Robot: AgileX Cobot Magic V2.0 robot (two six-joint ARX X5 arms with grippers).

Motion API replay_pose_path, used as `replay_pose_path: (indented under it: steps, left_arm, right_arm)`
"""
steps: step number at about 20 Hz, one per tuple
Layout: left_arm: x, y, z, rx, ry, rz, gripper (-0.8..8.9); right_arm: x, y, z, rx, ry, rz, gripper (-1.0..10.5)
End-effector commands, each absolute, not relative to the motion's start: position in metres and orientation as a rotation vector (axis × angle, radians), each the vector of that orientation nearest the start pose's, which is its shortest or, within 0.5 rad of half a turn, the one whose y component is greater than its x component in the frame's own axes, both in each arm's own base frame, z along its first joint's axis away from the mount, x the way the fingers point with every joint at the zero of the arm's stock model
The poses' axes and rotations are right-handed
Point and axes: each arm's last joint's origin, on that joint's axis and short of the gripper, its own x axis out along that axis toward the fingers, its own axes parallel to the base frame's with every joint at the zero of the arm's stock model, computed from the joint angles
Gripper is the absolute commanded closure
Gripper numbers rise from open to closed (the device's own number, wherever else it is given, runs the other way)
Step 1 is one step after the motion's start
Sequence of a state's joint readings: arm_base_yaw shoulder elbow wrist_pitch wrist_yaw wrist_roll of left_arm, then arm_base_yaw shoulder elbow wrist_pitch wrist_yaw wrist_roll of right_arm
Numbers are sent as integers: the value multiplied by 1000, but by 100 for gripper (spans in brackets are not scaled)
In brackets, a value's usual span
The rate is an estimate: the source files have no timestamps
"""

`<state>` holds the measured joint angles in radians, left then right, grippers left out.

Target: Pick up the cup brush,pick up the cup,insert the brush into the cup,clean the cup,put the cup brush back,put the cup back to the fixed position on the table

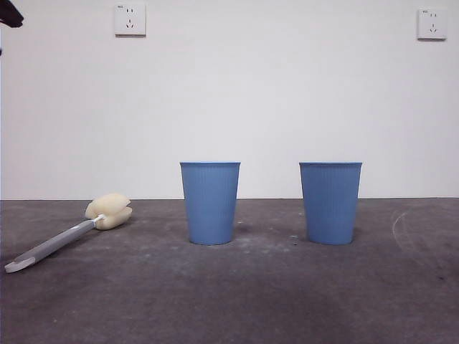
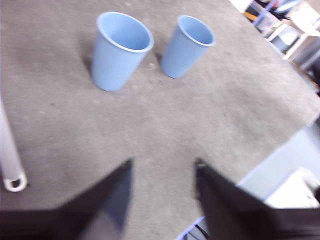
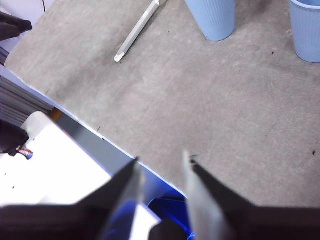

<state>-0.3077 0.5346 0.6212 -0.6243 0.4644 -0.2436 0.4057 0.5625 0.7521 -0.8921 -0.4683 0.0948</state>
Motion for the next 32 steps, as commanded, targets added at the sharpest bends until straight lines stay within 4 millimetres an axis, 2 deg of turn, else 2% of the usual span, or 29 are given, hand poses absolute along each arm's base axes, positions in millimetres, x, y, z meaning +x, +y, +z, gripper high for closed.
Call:
replay_pose_path:
  steps: [1,13,26,29,32]
  left_arm:
    - [103,-47,269,-269,642,-709,821]
    - [105,-48,273,-265,590,-724,818]
    - [112,-50,280,-255,510,-739,818]
    - [115,-49,280,-168,470,-718,818]
    - [126,-47,286,29,324,-542,818]
  right_arm:
    - [82,50,293,82,758,813,958]
    - [82,48,294,68,767,750,946]
    - [86,42,292,-18,756,522,946]
    - [86,41,292,-34,751,481,946]
    - [87,40,292,-54,744,427,946]
